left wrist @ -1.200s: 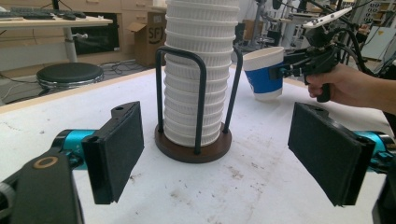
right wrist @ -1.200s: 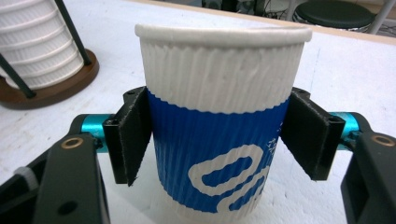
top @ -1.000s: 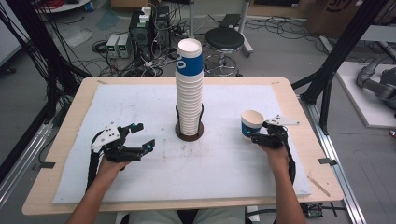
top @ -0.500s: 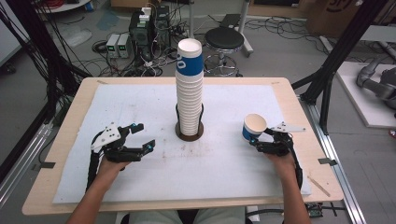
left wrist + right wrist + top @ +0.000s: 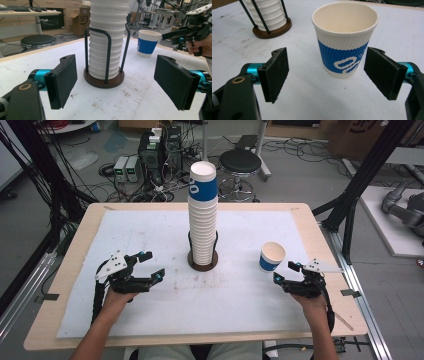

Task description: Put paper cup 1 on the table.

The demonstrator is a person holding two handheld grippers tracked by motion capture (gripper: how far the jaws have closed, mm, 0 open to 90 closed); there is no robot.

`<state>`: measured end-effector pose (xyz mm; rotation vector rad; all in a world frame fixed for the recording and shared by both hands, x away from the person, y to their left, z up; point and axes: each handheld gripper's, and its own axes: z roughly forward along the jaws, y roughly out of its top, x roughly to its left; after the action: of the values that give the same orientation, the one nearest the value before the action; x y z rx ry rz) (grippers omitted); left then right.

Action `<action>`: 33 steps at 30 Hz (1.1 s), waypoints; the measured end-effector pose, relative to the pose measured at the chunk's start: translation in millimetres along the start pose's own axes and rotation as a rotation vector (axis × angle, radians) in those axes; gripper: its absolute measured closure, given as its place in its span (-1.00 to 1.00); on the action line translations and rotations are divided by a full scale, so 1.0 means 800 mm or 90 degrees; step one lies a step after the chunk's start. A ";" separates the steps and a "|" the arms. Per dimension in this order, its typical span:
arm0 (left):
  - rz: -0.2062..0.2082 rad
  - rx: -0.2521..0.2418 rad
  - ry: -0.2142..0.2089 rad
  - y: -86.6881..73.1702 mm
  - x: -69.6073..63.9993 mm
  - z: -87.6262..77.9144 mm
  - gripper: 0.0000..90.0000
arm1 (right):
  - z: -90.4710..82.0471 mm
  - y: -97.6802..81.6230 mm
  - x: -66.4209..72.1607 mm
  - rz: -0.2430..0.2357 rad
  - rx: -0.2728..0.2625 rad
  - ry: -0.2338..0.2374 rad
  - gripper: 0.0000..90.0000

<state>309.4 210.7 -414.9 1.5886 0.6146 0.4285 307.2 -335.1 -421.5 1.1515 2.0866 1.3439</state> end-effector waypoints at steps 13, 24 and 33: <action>-0.012 -0.007 0.004 0.000 0.001 -0.005 -0.59 | -0.032 0.018 0.023 -0.033 -0.057 0.011 -0.54; -0.020 -0.013 0.012 -0.001 0.004 -0.013 -0.59 | -0.025 0.030 0.038 -0.056 -0.059 0.022 -0.54; -0.025 -0.015 0.016 0.000 0.006 -0.015 -0.60 | -0.020 0.028 0.041 -0.065 -0.051 0.031 -0.54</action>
<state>306.0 223.0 -413.9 1.5486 0.6568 0.4265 286.8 -313.3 -390.9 0.9759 2.0754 1.4060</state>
